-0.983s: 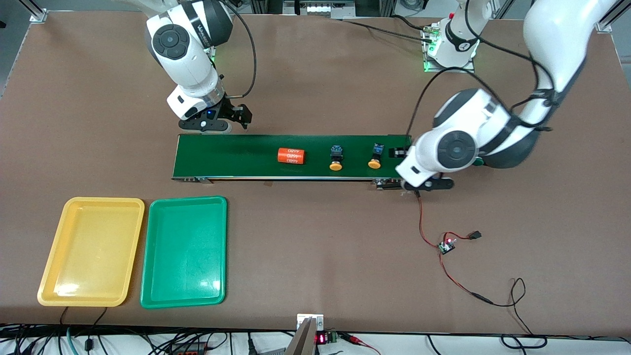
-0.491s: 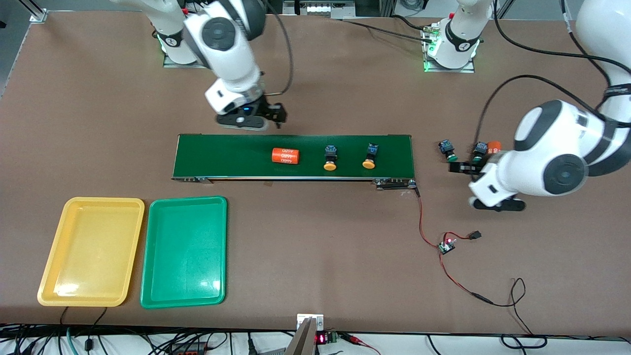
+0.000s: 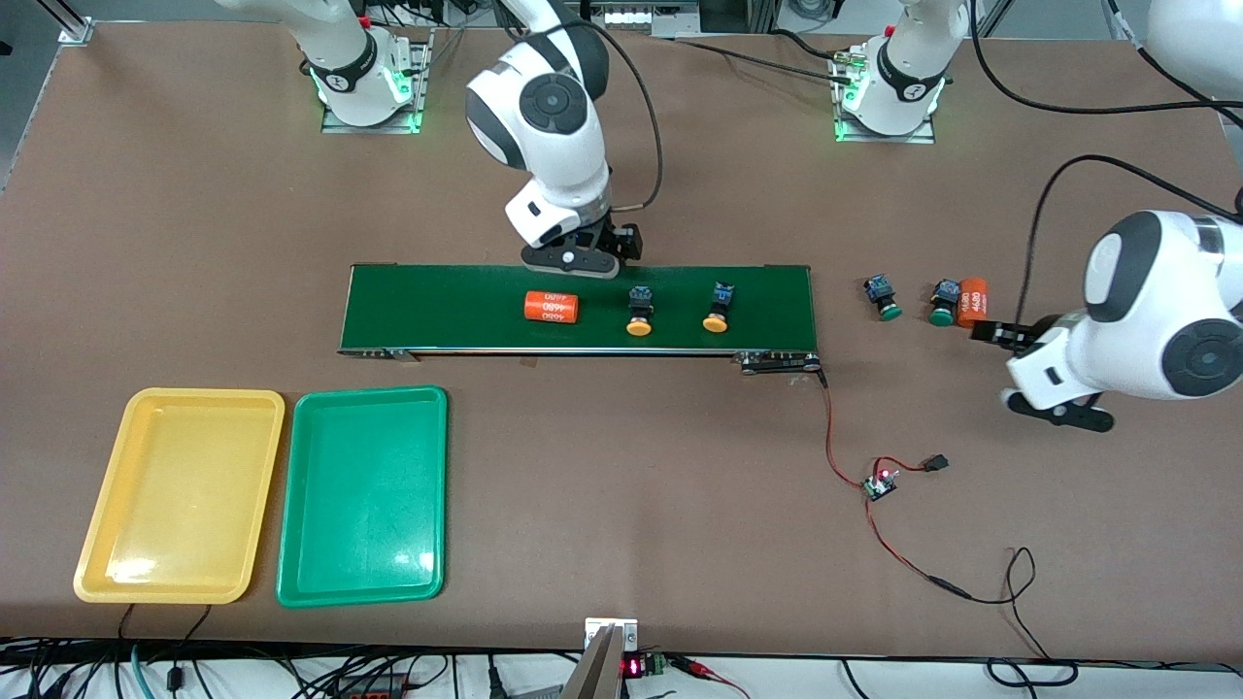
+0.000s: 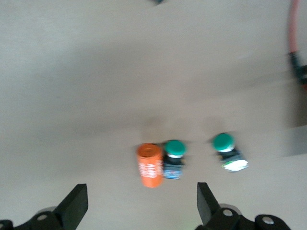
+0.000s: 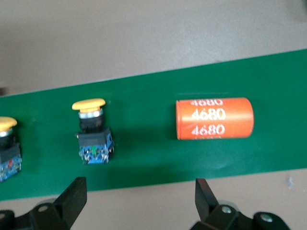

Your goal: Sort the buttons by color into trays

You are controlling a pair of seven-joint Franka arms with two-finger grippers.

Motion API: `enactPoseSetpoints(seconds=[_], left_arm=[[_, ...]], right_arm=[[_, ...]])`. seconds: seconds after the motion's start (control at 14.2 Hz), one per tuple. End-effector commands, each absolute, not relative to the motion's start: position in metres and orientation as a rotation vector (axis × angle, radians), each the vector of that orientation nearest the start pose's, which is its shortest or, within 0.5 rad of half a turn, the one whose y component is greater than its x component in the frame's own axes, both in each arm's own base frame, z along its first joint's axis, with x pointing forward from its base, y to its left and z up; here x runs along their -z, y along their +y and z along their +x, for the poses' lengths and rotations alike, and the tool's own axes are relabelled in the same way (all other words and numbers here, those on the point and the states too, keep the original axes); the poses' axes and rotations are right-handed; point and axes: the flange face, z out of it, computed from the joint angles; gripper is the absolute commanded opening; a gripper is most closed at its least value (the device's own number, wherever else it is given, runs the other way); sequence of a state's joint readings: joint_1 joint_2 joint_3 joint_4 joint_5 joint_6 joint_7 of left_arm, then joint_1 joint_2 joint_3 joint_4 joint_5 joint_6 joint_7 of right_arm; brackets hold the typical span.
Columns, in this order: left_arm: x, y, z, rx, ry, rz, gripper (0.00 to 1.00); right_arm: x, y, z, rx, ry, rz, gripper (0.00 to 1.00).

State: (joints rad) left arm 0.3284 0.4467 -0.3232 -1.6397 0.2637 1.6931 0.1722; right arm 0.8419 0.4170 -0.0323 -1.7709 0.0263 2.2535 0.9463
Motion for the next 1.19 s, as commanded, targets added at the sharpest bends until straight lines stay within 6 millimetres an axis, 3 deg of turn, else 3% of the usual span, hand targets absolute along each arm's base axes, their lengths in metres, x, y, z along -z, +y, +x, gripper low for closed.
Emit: enactPoseSetpoints(seconds=[0.0, 0.28, 0.56, 0.84, 0.98, 1.05, 1.12], left_arm=[[-0.313, 0.063, 0.575, -0.509, 0.38, -3.002, 1.0], [-0.265, 0.076, 0.517, -0.379, 0.411, -3.012, 1.0], [-0.225, 0.088, 0.494, -0.385, 0.438, -3.055, 0.96], [-0.203, 0.086, 0.484, -0.441, 0.403, -3.093, 0.87], [-0.198, 0.094, 0.486, -0.398, 0.423, -3.094, 0.87], [-0.196, 0.099, 0.485, -0.401, 0.422, -3.094, 0.87], [-0.195, 0.1, 0.486, -0.399, 0.422, -3.094, 0.87]], right_arm=[[-0.326, 0.487, 0.473, 0.111, 0.254, -3.09, 1.0], [-0.303, 0.496, 0.496, 0.128, 0.28, -3.081, 1.0], [-0.292, 0.504, 0.493, 0.125, 0.271, -3.075, 1.0], [-0.269, 0.506, 0.487, 0.089, 0.262, -3.102, 1.0], [-0.251, 0.51, 0.479, 0.058, 0.242, -3.125, 1.0], [-0.242, 0.512, 0.475, 0.047, 0.215, -3.139, 0.96], [-0.241, 0.509, 0.477, 0.046, 0.197, -3.147, 0.77]])
